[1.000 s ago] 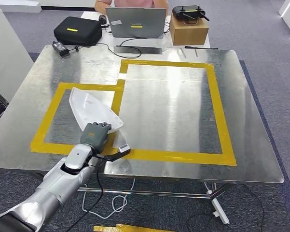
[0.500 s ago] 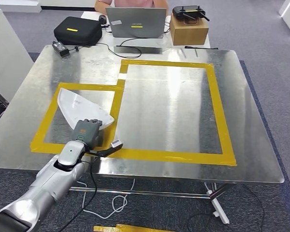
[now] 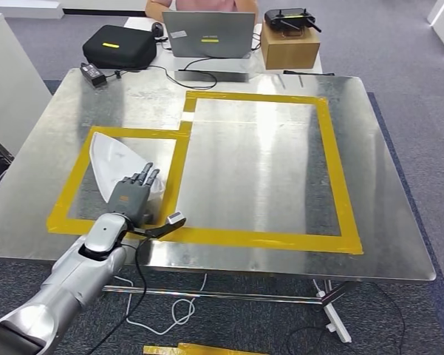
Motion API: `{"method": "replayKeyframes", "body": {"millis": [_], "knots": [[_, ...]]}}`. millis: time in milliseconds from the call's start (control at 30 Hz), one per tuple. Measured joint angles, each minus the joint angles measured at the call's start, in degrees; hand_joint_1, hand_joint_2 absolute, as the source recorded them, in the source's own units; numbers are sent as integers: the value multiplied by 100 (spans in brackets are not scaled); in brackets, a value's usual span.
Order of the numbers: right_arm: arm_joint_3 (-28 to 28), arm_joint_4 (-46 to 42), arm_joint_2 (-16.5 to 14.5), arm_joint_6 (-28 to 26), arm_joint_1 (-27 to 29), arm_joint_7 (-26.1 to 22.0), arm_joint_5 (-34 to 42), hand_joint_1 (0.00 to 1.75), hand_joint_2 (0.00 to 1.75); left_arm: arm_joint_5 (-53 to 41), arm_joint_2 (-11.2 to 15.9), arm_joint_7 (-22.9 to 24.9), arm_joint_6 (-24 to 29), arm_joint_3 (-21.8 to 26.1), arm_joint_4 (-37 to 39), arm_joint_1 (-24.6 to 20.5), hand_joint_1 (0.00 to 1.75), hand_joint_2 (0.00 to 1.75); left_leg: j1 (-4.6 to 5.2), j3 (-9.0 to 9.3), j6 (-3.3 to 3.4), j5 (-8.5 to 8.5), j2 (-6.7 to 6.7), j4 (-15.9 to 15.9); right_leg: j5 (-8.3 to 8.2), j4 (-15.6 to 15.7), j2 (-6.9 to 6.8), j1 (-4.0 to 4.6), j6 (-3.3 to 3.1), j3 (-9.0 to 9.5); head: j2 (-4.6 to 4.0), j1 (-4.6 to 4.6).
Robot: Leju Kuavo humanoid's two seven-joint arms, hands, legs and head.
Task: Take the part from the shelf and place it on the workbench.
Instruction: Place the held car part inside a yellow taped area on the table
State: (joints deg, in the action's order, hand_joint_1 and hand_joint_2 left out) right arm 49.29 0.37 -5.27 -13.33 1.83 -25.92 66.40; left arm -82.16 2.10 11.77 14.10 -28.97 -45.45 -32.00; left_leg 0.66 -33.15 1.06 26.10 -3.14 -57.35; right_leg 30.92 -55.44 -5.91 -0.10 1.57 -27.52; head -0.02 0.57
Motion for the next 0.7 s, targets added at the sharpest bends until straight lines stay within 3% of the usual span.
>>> {"method": "replayKeyframes", "body": {"millis": [33, 533, 667, 700], "knots": [[0, 0, 1, 0, 0, 1, 0, 0, 0, 27, 1, -36, 7, 4, -9, -3, 0, 0, 0, 0, 0, 0, 0, 0, 0, 0, 0, 0, 0, 0, 0, 0], [0, 0, 37, -52, 11, 104, -14, 0, 0, 262, -37, -356, 161, 32, -93, 120, 0, 0, 1, -3, 1, 2, 0, -2, -1, 2, 0, -1, 1, -3, 0, -1], [0, 0, 39, -66, 18, 161, -15, 0, 0, 261, -22, -356, 257, 43, -89, 151, 0, 0, 28, -14, 99, 3, 21, -8, -37, 31, -44, -16, 75, 18, 1, 6], [0, 0, 42, -68, 17, 166, -15, 0, 0, 261, -24, -356, 279, 46, -89, 154, 0, 0, 13, 3, 116, -31, 31, 38, -8, 14, 5, -16, 89, 11, 1, 3]]}}
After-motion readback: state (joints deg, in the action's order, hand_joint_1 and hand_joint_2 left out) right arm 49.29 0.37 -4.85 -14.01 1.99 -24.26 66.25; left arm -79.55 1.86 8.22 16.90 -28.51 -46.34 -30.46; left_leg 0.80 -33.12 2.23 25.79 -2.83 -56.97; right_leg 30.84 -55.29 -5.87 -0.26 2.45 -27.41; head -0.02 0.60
